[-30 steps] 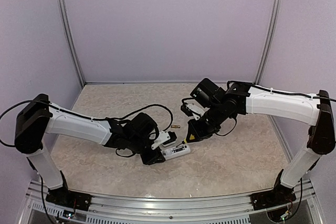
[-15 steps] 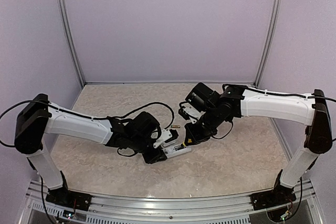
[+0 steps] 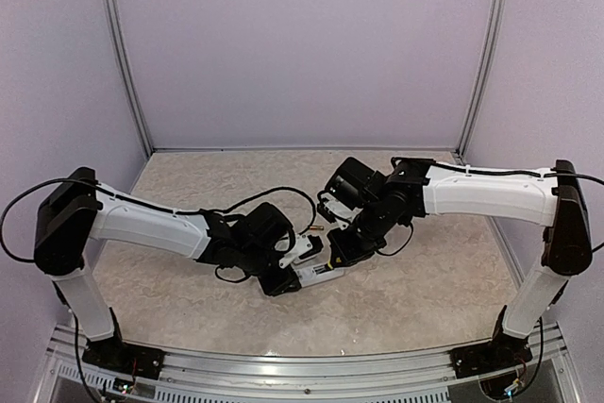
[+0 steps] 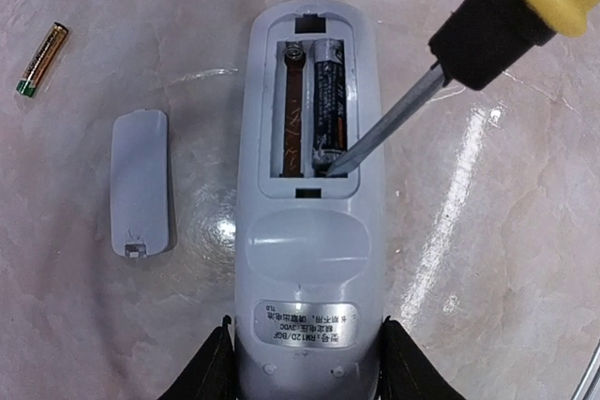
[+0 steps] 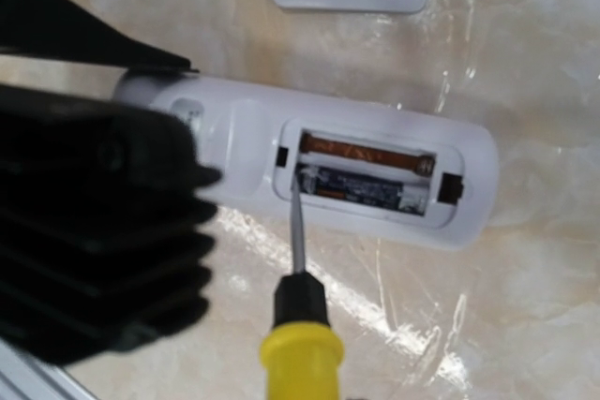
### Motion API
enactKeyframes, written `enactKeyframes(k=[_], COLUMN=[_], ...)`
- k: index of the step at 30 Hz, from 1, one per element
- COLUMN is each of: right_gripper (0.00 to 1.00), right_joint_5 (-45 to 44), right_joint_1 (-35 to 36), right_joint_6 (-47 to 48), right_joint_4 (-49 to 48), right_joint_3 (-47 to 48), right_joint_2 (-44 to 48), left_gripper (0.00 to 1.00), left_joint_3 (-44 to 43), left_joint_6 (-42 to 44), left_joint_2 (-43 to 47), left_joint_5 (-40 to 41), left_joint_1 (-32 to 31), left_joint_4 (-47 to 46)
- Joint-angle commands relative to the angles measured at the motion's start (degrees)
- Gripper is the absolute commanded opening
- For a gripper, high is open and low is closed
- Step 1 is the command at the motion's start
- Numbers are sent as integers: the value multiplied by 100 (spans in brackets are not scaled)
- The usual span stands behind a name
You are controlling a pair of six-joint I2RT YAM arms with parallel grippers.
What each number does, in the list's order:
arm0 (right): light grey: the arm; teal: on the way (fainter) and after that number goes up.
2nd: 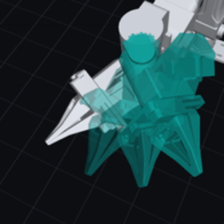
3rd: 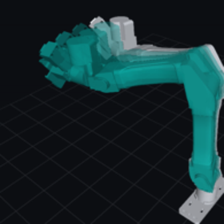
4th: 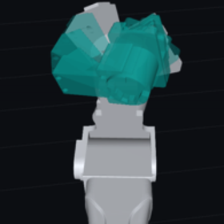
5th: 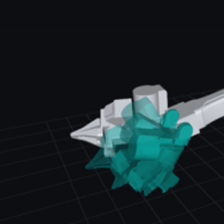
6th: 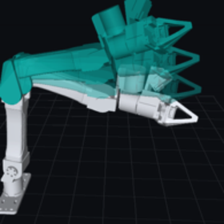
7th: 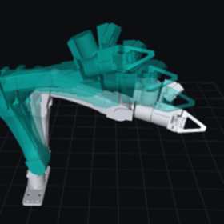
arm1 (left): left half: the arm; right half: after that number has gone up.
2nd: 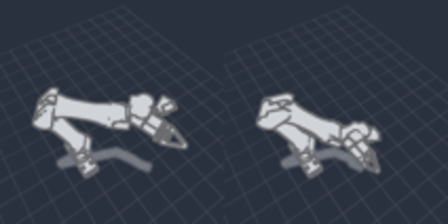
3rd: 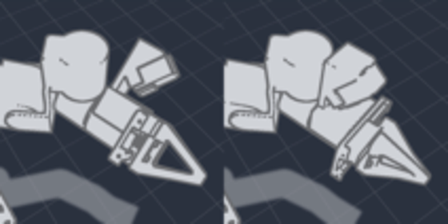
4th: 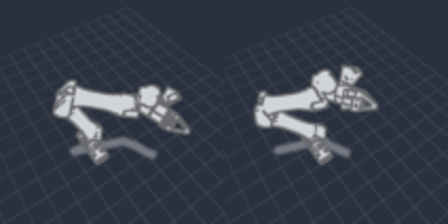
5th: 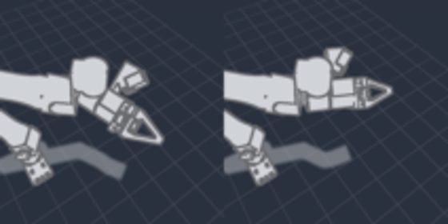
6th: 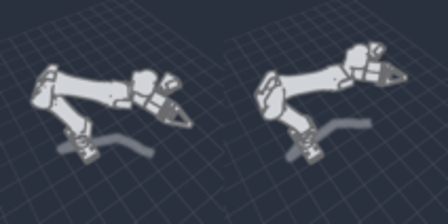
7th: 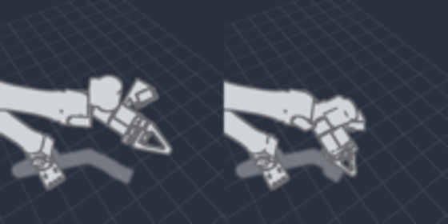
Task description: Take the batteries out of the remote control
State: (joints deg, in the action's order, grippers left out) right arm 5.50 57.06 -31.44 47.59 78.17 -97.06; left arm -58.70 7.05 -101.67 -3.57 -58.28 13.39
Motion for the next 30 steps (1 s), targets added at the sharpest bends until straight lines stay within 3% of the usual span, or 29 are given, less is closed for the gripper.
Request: enactKeyframes(k=[1,8,18,30], right_gripper=[0,0,0,0], right_joint_5=[-474,-700,-1622,-2103], right_joint_1=[109,221,488,633], right_joint_6=[-50,-169,-58,22], right_joint_4=[453,450,1283,1826], right_joint_3=[204,195,799,1415], right_joint_2=[-127,-238,-710,-994], left_gripper=[9,7,3,2], left_joint_3=[-256,-310,-523,-673], left_joint_6=[-135,-268,-302,-281], left_joint_2=[-128,-152,-409,-602], left_joint_5=[135,147,338,647], left_joint_1=[-42,-36,-50,-103], left_joint_4=[85,88,450,696])
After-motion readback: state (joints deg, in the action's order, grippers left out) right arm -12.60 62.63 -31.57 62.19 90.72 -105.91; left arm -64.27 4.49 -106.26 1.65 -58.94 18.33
